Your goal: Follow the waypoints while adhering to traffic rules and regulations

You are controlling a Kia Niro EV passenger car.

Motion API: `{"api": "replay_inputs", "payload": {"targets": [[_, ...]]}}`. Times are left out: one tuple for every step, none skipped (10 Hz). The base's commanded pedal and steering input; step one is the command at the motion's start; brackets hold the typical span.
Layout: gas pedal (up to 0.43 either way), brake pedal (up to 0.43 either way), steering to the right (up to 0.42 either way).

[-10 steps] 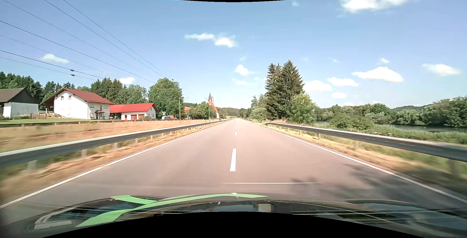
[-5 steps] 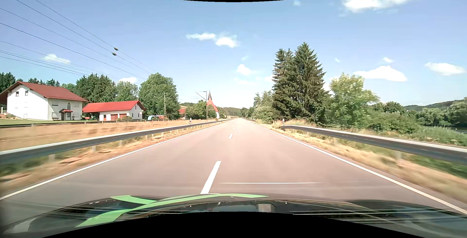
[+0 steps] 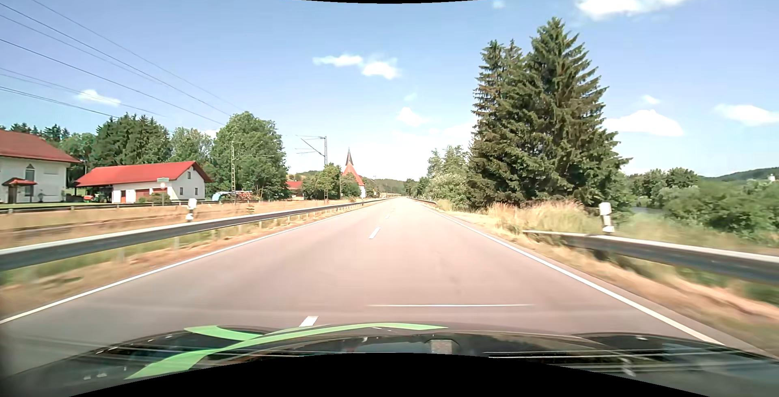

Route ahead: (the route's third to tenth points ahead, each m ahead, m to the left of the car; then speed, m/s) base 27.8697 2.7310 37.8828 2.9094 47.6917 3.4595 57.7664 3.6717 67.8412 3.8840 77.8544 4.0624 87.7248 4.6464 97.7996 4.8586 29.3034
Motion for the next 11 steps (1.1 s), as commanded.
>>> {"api": "replay_inputs", "payload": {"targets": [[0.098,0.000,-0.008],[0.098,0.000,-0.008],[0.098,0.000,-0.008],[0.098,0.000,-0.008],[0.098,0.000,-0.008],[0.098,0.000,-0.008],[0.110,0.000,-0.008],[0.130,0.000,-0.007],[0.150,0.000,-0.006],[0.169,0.000,-0.006],[0.209,0.000,-0.006]]}}
